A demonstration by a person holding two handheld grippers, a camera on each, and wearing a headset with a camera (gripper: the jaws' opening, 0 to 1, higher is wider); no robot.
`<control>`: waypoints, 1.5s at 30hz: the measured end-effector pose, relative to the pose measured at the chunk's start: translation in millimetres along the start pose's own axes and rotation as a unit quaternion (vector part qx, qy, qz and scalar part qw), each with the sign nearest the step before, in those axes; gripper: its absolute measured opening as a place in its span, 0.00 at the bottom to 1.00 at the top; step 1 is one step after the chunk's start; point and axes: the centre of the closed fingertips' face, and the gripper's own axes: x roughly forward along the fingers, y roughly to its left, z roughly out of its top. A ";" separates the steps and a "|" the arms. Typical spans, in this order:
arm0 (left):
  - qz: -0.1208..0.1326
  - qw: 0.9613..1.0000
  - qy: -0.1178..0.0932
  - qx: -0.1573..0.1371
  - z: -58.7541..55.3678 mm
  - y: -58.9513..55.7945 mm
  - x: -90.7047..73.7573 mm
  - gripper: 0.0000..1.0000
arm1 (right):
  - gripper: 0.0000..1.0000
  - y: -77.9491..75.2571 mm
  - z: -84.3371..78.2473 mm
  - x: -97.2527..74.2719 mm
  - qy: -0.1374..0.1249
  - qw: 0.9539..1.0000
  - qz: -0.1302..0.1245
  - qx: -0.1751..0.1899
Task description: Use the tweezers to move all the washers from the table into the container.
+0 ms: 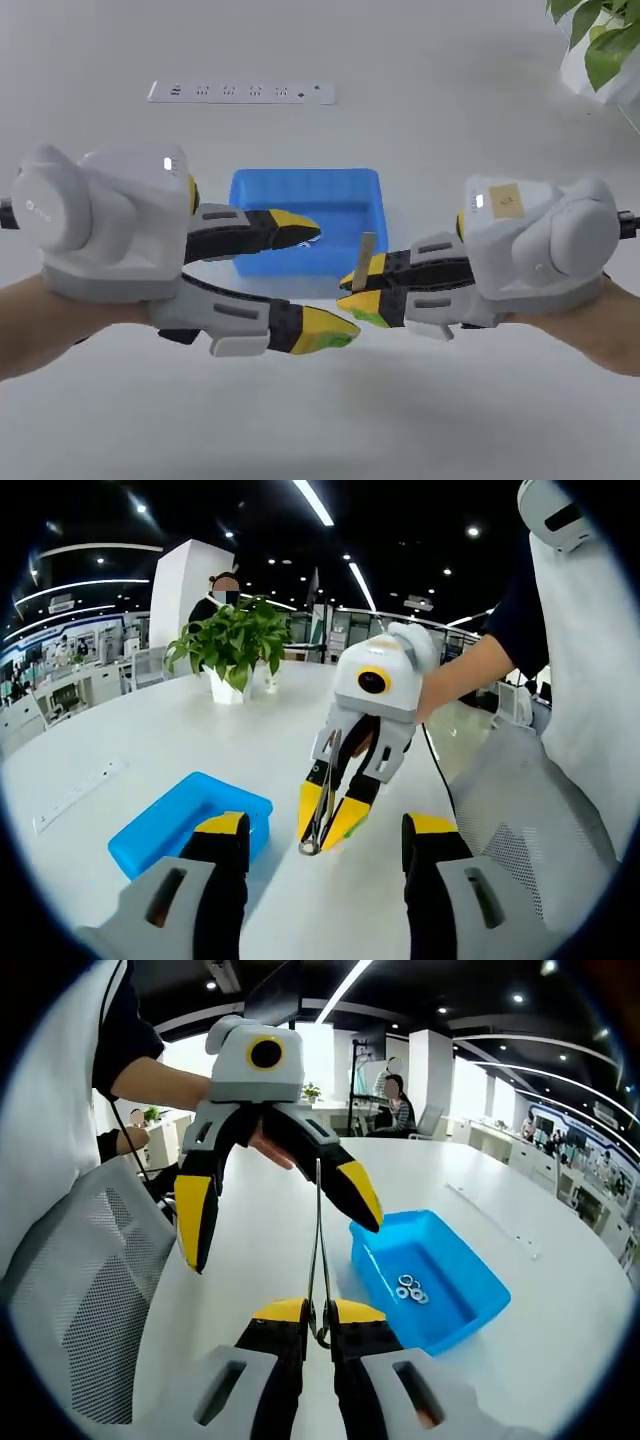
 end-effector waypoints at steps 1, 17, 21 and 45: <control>0.007 1.000 0.001 0.003 -0.8 0.6 -4.3 0.70 | 0.09 -0.7 3.4 -1.3 -0.001 1.000 0.000 -0.001; 0.063 0.998 -0.015 -0.018 -6.6 7.6 -41.8 0.99 | 0.09 -45.5 56.9 -6.9 -0.025 0.999 -0.020 -0.040; 0.075 0.997 -0.011 -0.020 -11.1 10.9 -47.4 0.99 | 0.09 -64.7 60.4 3.1 -0.024 0.998 -0.025 -0.049; 0.126 0.990 -0.011 -0.062 -32.2 25.5 -79.7 0.99 | 0.10 -104.0 -3.3 73.2 0.029 0.999 -0.025 -0.017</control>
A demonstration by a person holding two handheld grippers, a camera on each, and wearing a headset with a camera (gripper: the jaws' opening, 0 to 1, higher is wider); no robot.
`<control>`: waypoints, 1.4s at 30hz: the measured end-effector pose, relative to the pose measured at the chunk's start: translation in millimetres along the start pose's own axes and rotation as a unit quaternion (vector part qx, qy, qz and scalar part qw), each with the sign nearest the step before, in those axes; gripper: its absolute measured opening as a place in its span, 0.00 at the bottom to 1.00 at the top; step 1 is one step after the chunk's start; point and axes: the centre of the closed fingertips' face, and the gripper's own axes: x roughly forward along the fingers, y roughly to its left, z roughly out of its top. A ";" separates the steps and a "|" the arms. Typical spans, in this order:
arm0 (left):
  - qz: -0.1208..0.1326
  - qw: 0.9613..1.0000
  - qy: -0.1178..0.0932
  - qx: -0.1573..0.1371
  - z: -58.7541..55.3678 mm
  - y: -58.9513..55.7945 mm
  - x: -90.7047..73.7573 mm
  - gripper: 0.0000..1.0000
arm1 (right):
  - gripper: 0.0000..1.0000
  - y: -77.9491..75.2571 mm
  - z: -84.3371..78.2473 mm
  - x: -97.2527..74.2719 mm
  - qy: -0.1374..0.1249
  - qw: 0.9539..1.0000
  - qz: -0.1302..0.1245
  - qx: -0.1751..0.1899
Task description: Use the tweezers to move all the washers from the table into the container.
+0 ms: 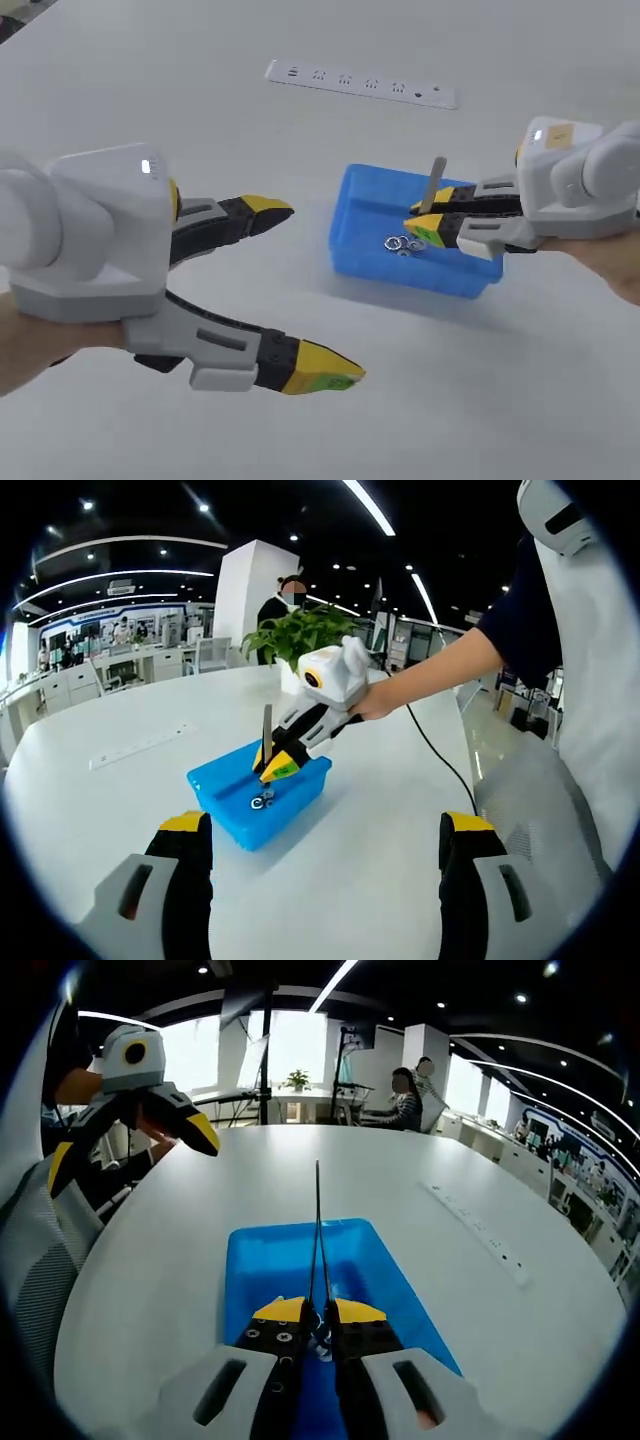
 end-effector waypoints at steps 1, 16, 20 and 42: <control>0.000 1.000 0.001 0.000 -0.6 -0.1 -0.4 0.99 | 0.10 -0.1 -0.1 0.4 0.000 1.000 0.000 0.000; -0.003 1.000 0.004 0.000 -0.7 -4.9 -0.2 0.99 | 0.10 2.4 -1.4 -0.6 0.007 1.000 0.000 -0.005; 0.001 1.000 0.005 0.001 -0.6 -2.7 -2.9 0.99 | 0.10 3.4 6.2 -3.9 0.002 1.000 0.001 -0.008; 0.001 0.996 -0.077 0.040 82.9 33.4 41.8 0.85 | 0.08 18.7 26.3 -31.2 -0.003 0.999 0.001 -0.040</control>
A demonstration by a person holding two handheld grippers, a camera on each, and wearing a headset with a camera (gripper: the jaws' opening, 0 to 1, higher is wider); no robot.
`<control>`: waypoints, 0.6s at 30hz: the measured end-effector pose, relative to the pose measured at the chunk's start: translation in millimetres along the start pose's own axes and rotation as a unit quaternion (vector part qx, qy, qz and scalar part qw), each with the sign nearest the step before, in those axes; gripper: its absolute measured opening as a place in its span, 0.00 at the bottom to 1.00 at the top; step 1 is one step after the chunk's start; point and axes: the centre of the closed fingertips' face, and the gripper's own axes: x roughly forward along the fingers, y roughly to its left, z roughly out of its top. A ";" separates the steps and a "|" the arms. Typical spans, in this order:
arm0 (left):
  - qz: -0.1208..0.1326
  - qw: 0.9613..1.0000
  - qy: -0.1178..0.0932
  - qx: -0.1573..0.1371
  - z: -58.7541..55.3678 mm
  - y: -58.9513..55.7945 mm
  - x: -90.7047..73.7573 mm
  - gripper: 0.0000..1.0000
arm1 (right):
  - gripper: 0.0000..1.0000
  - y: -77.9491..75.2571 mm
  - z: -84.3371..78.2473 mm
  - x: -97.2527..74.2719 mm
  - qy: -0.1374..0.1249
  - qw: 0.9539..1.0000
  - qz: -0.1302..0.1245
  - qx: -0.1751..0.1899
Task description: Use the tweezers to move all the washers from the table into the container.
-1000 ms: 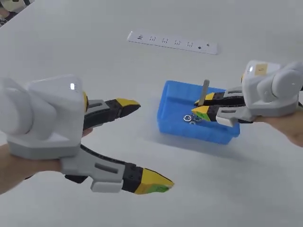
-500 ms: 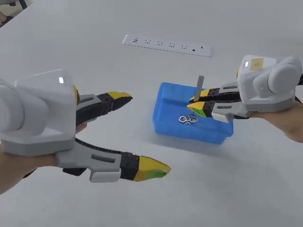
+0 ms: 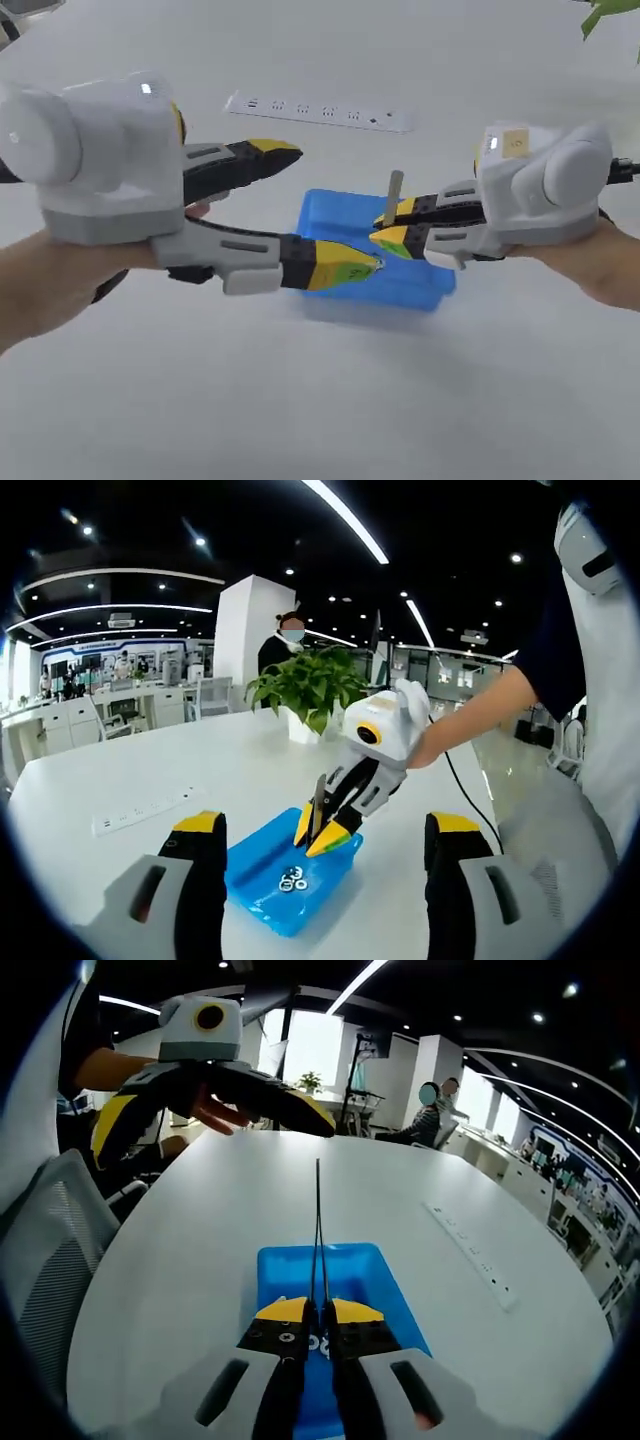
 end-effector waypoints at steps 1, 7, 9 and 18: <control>-0.010 1.000 0.003 0.004 0.9 -1.0 5.9 0.83 | 0.08 0.9 -0.2 -0.7 0.001 1.000 0.001 -0.003; -0.059 0.996 0.040 0.051 -4.1 -10.6 24.7 0.67 | 0.08 6.7 2.6 -7.0 0.007 1.000 0.007 -0.019; -0.068 0.995 0.042 0.066 -1.6 -12.7 28.7 0.55 | 0.08 8.2 2.1 -8.3 0.012 0.999 0.011 -0.028; -0.084 0.988 0.079 0.099 -7.7 -15.2 35.9 0.44 | 0.08 22.7 5.9 -11.8 0.041 0.996 0.034 -0.067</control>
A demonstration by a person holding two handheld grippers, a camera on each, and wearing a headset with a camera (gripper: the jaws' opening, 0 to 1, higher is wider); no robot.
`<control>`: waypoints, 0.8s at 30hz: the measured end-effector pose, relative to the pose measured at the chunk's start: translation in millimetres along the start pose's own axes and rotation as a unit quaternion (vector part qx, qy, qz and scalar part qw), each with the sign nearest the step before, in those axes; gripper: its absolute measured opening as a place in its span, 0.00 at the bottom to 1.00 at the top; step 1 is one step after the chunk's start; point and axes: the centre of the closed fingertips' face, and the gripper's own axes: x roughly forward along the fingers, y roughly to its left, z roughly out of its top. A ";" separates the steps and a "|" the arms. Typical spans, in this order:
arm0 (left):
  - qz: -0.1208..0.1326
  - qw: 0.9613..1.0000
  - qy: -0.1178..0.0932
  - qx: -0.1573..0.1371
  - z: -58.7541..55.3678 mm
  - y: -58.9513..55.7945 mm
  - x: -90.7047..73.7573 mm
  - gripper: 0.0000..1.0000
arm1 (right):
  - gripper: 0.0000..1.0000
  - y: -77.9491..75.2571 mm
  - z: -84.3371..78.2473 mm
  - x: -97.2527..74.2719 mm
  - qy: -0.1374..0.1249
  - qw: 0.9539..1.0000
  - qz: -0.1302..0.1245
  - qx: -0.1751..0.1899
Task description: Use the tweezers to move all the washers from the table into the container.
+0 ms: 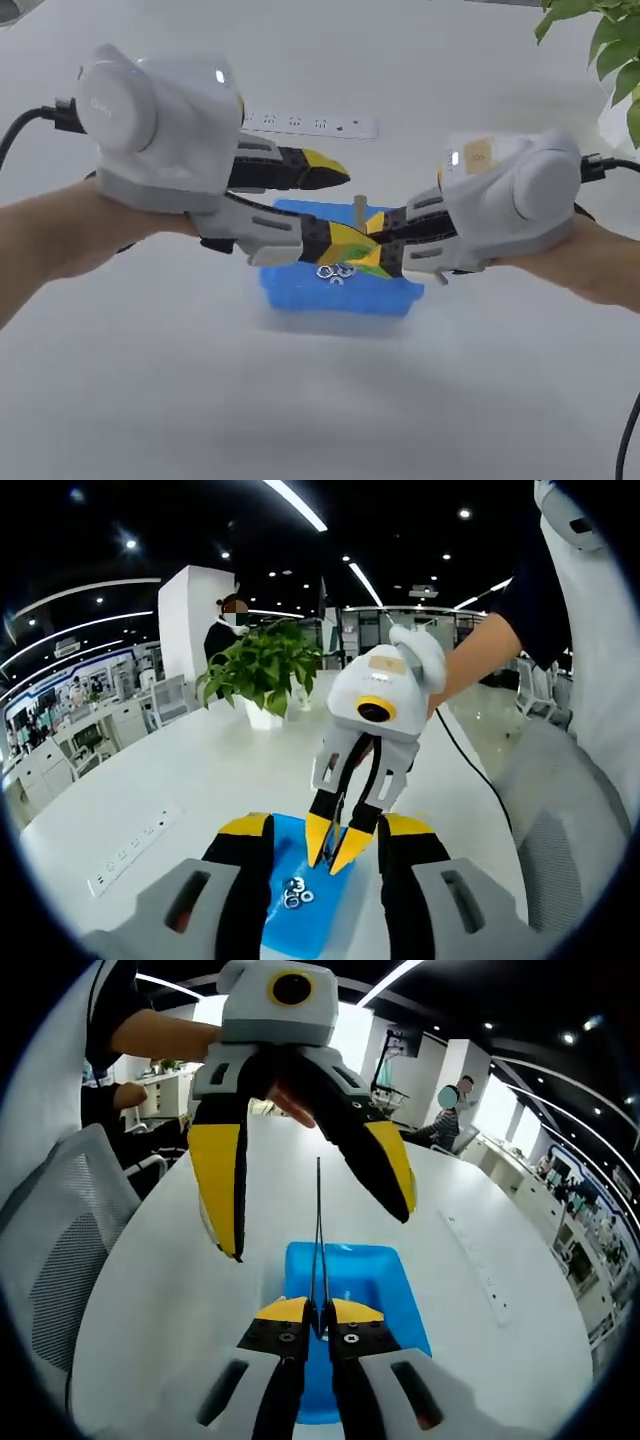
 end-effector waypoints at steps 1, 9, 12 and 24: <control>-0.002 1.000 0.003 0.003 -0.7 -1.4 -0.2 0.42 | 0.08 2.3 2.1 -0.3 0.002 1.000 0.004 -0.004; -0.027 1.000 0.002 0.017 4.1 -15.5 -8.5 0.25 | 0.08 12.6 14.4 -6.7 0.010 0.999 0.022 -0.023; -0.034 0.999 0.000 0.018 5.9 -20.1 -13.2 0.19 | 0.08 17.9 15.2 -9.9 0.017 0.999 0.030 -0.028; -0.070 0.997 0.003 0.030 7.8 -41.4 -20.6 0.07 | 0.08 39.3 16.2 -21.9 0.041 0.997 0.058 -0.044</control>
